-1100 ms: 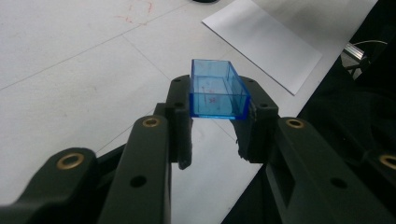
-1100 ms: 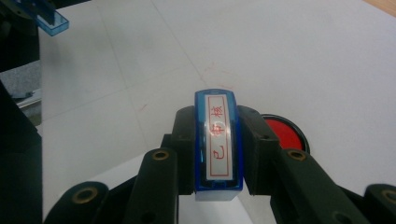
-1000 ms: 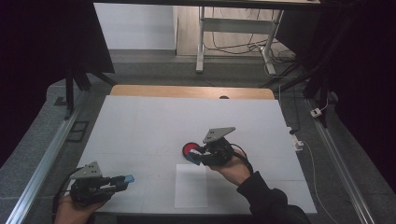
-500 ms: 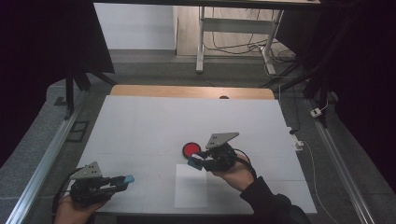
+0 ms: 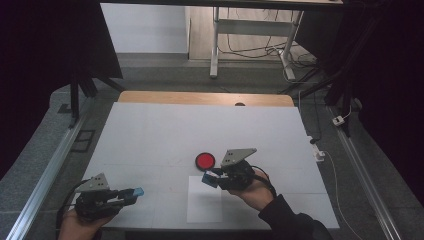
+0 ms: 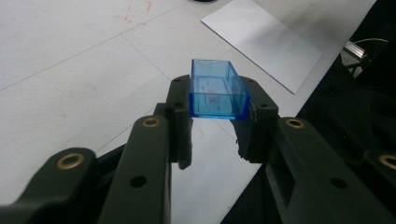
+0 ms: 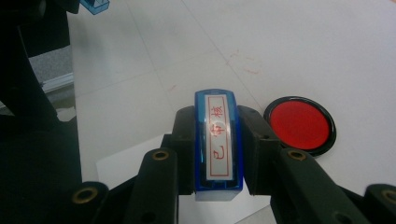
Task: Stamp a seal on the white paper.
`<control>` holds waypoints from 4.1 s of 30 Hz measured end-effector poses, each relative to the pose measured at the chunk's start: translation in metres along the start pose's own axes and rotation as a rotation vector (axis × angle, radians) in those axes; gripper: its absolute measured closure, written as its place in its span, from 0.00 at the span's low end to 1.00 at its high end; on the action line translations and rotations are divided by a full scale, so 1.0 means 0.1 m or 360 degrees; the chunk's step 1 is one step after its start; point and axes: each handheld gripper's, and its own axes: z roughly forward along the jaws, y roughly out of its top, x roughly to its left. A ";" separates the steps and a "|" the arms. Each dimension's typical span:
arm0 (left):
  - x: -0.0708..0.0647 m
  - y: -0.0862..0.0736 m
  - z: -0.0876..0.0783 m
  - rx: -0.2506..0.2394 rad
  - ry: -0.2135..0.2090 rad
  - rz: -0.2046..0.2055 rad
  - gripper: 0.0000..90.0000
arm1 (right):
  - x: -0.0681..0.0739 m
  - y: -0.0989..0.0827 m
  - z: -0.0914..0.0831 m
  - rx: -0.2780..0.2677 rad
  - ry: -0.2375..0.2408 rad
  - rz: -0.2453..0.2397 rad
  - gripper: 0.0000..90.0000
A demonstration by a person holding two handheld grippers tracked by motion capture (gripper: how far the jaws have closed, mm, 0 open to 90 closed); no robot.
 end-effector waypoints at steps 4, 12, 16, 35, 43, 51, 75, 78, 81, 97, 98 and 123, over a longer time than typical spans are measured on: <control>0.00 0.00 0.00 0.0001 -0.0001 0.0002 0.76 | 0.00 -0.01 0.04 0.0009 -0.0002 0.0021 0.79; 0.00 0.00 0.00 0.0000 -0.0002 0.0003 0.76 | 0.02 -0.03 0.12 0.0045 -0.0005 -0.0002 0.79; 0.00 0.00 0.00 -0.0003 -0.0004 0.0001 0.76 | 0.04 -0.05 0.17 0.0077 -0.0006 -0.0017 0.79; 0.00 0.00 0.00 -0.0003 -0.0008 0.0005 0.76 | 0.11 -0.13 0.39 0.0200 0.0018 -0.0092 0.79; 0.00 0.00 0.00 -0.0002 -0.0010 0.0005 0.76 | 0.08 -0.16 0.43 0.0211 0.0013 -0.0080 0.79; 0.00 0.00 0.00 -0.0002 -0.0011 0.0004 0.76 | 0.08 -0.19 0.47 0.0208 0.0016 -0.0086 0.79; 0.00 0.01 0.01 0.0006 -0.0009 0.0010 0.76 | 0.00 -0.27 0.51 0.0184 0.0079 0.0031 0.79; 0.00 0.01 0.01 0.0007 -0.0009 0.0011 0.77 | -0.01 -0.28 0.51 0.0179 0.0085 0.0041 0.79; 0.00 0.01 0.01 0.0007 -0.0009 0.0009 0.77 | 0.01 -0.27 0.51 0.0186 0.0074 0.0026 0.79; 0.00 0.01 0.02 0.0011 -0.0010 0.0011 0.77 | 0.10 -0.25 0.51 0.0231 -0.0004 -0.0103 0.79; 0.00 0.01 0.02 0.0011 -0.0010 0.0011 0.76 | 0.09 -0.25 0.52 0.0219 0.0008 -0.0088 0.79; 0.01 0.02 0.02 0.0013 -0.0015 0.0011 0.77 | 0.04 -0.27 0.52 0.0195 0.0041 -0.0012 0.79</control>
